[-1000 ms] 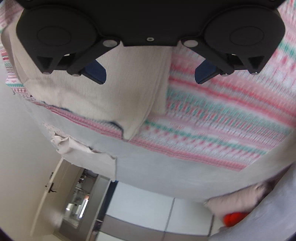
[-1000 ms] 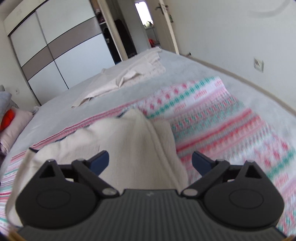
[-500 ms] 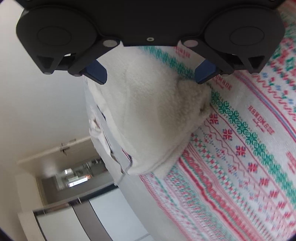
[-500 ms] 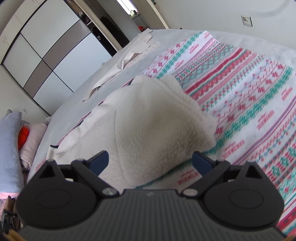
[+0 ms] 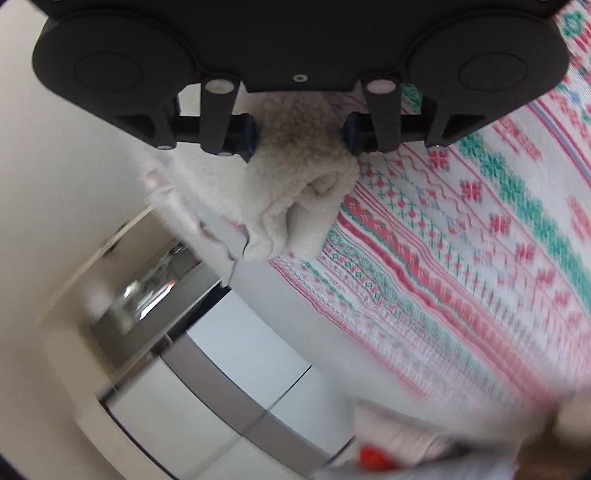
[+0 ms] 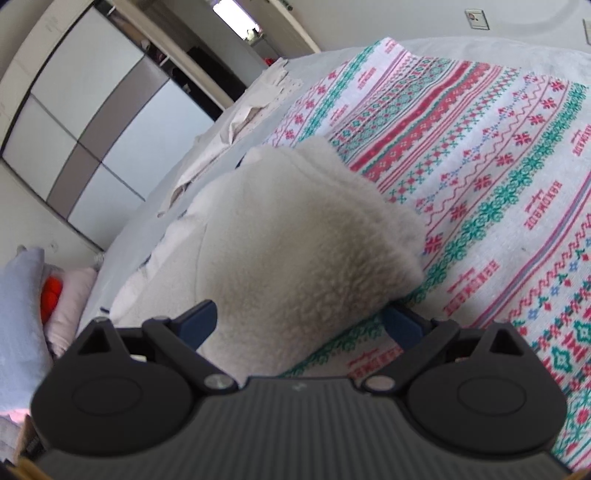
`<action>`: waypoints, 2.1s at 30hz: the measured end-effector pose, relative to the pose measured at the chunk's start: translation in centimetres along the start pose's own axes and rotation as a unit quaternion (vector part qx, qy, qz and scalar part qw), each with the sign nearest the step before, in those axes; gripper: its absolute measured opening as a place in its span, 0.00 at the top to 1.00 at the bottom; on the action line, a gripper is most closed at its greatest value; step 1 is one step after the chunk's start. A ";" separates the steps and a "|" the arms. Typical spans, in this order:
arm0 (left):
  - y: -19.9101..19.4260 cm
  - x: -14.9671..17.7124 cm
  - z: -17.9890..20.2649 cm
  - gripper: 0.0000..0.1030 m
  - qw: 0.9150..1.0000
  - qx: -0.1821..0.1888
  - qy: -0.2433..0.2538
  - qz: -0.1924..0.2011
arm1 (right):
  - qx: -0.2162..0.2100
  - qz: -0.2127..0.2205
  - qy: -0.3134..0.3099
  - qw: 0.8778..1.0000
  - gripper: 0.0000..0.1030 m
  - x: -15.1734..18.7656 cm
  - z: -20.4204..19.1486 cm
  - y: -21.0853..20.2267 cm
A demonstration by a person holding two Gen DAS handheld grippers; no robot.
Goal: Fold large clothes
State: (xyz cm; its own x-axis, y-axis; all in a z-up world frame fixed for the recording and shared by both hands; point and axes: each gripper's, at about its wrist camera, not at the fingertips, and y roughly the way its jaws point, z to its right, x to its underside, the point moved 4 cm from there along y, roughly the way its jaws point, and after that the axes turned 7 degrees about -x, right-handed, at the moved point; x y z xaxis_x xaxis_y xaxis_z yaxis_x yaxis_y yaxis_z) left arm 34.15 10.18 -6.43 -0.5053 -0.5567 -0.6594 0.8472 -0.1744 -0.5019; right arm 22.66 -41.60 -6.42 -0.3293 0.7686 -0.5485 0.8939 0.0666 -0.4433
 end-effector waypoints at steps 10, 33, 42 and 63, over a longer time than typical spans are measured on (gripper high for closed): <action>2.0 0.9 -1.6 0.36 0.997 0.000 -0.066 -0.047 | 0.062 0.088 -0.037 0.994 0.09 -0.7 -1.7 -2.0; -5.5 -4.0 13.0 0.63 0.987 0.152 0.034 0.033 | -0.078 -0.098 -0.291 0.949 0.69 12.5 -14.7 6.6; -5.9 1.6 26.8 0.63 0.958 0.244 0.147 0.004 | -0.180 -0.139 -0.052 0.972 0.68 6.9 -10.5 6.2; -1.8 22.6 31.7 0.61 0.854 0.270 0.442 -0.055 | -0.242 -0.027 0.288 0.926 0.16 -3.4 4.6 1.7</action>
State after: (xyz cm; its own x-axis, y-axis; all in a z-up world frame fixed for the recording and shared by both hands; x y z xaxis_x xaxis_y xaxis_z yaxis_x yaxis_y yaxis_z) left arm 26.45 -27.81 -2.69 -0.3106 0.2767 -0.9094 0.6185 -0.6677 -0.4144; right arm 23.88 -47.09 -8.58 -0.2851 0.9585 -0.0035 0.9584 0.2851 -0.0134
